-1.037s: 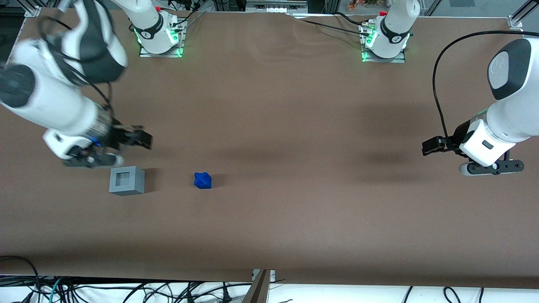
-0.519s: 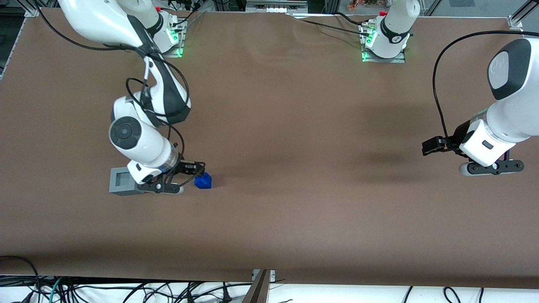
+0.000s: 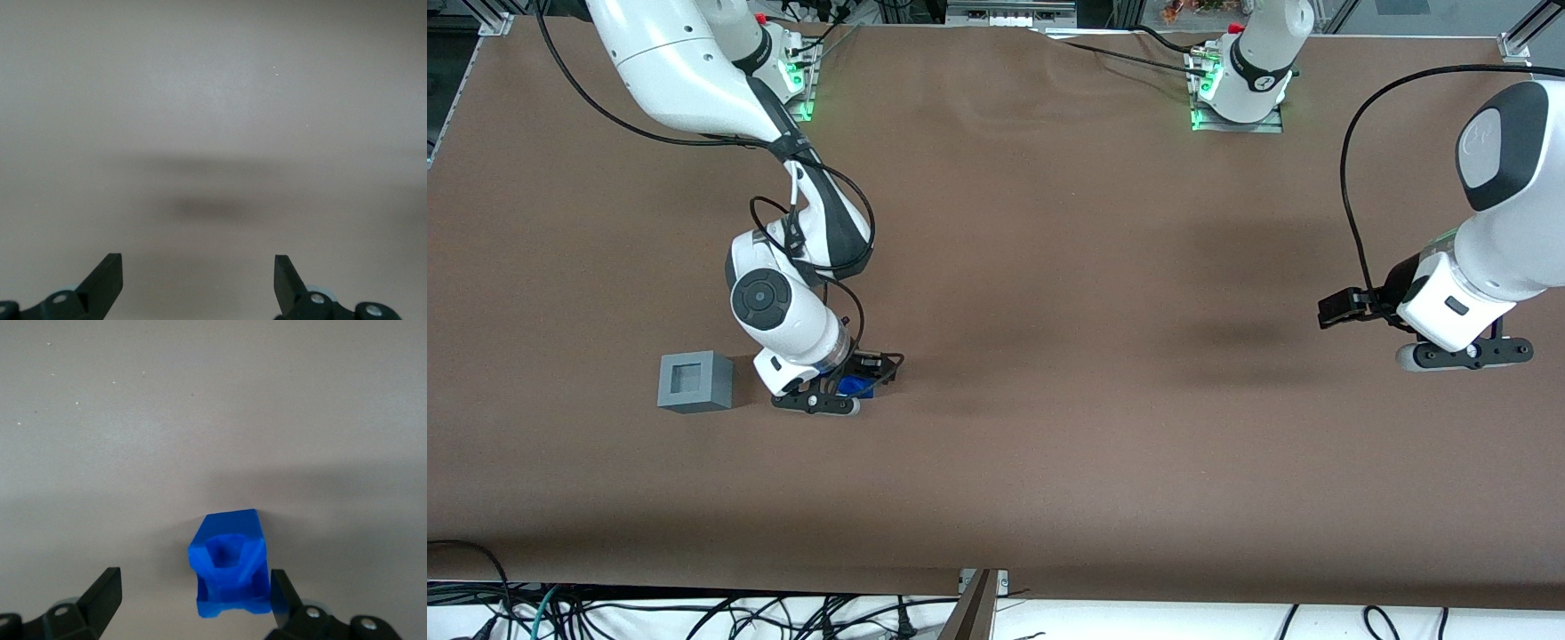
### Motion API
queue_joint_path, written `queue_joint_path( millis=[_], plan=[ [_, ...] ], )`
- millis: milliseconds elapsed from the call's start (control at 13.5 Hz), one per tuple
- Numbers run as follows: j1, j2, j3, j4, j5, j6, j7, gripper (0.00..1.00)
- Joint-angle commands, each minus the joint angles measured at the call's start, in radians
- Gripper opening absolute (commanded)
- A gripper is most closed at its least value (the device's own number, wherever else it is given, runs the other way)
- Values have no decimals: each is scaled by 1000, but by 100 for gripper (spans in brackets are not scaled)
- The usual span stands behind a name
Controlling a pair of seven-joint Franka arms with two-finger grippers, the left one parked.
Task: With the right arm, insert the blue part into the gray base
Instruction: 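Close the right gripper on the blue part and lift it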
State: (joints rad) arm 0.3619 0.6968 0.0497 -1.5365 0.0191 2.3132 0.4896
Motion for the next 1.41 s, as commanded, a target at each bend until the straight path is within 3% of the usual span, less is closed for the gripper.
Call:
queue_joint_path(
  millis=[0, 148, 519, 815, 1037, 1333],
  plan=[
    [-3, 7, -7, 6, -24, 5, 3, 96],
    [-6, 10, -7, 6, -27, 5, 0, 94],
    [-4, 30, -7, -4, -27, 34, 0, 76],
    [-8, 17, -7, 1, -27, 20, -20, 36],
    [-62, -51, -8, 13, -19, -116, -118, 34],
    [-216, -143, -8, 13, -11, -291, -447, 34]
  ],
)
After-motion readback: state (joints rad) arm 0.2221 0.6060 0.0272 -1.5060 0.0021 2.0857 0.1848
